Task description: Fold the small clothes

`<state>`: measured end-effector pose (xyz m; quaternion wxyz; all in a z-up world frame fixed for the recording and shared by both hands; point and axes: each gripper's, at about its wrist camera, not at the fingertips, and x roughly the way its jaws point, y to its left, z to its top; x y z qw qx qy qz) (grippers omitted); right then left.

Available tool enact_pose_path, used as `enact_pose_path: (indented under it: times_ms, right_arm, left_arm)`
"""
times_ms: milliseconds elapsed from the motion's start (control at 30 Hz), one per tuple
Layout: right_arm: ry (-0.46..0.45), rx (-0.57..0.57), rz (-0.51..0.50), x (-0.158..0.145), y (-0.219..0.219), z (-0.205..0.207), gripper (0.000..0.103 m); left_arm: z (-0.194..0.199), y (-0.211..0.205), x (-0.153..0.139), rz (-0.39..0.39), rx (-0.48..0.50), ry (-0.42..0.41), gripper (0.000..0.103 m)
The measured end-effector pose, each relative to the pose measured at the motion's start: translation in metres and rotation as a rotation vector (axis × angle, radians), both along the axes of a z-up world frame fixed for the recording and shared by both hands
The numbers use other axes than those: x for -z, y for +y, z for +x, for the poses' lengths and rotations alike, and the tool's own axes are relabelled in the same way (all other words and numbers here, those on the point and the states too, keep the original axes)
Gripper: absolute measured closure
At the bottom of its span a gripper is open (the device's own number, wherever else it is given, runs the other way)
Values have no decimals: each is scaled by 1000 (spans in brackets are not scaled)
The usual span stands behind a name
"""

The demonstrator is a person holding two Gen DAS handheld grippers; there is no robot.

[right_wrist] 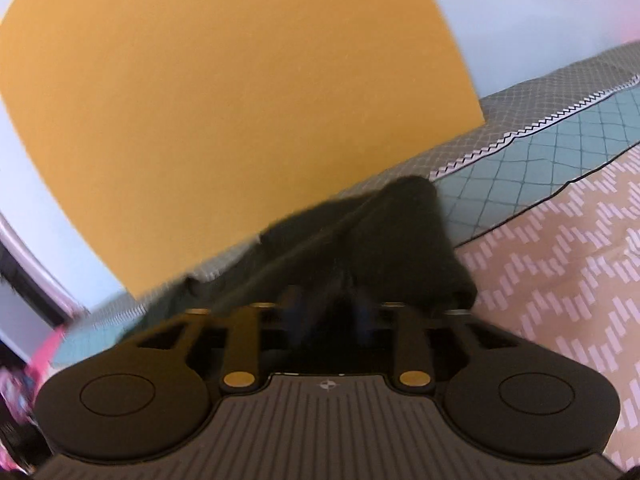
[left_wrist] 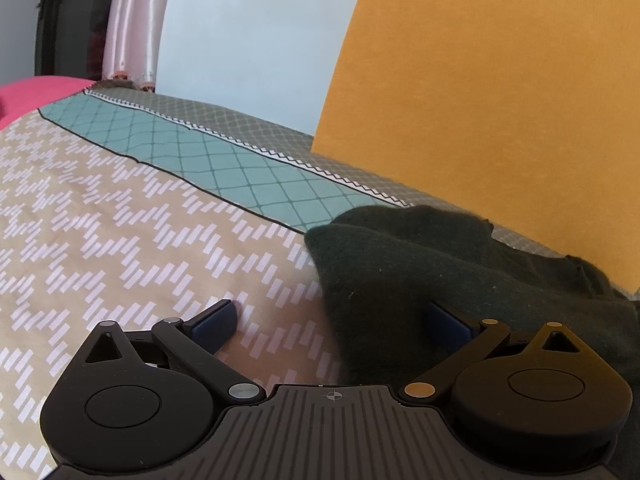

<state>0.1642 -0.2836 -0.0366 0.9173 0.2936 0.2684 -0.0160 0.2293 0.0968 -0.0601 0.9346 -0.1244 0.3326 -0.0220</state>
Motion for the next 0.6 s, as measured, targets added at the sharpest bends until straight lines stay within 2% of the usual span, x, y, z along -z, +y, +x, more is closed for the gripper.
enact_pose_path:
  times_ms: [33, 167, 200, 233, 300, 367, 467, 600]
  right_arm:
    - [-9, 6, 5, -2, -2, 2, 42]
    - [31, 14, -39, -2, -6, 13, 46]
    - [54, 9, -54, 0, -4, 16, 68]
    - [83, -4, -80, 6, 1, 21, 95]
    - [107, -23, -182, 8, 16, 22, 96]
    - [64, -36, -251, -1, 24, 9, 96]
    - [1, -48, -216, -20, 20, -12, 96]
    - [-12, -36, -129, -35, 2, -33, 96]
  left_arm:
    - [0, -1, 0, 4, 0, 0, 0]
    - [0, -2, 1, 12, 4, -1, 0]
    - [0, -2, 1, 12, 3, -1, 0]
    - [-1, -2, 1, 12, 3, -2, 0]
    - [0, -2, 1, 11, 3, -2, 0]
    - [-1, -2, 0, 6, 3, -5, 0]
    - [-4, -1, -1, -13, 20, -18, 0]
    - [-7, -3, -4, -21, 67, -23, 0]
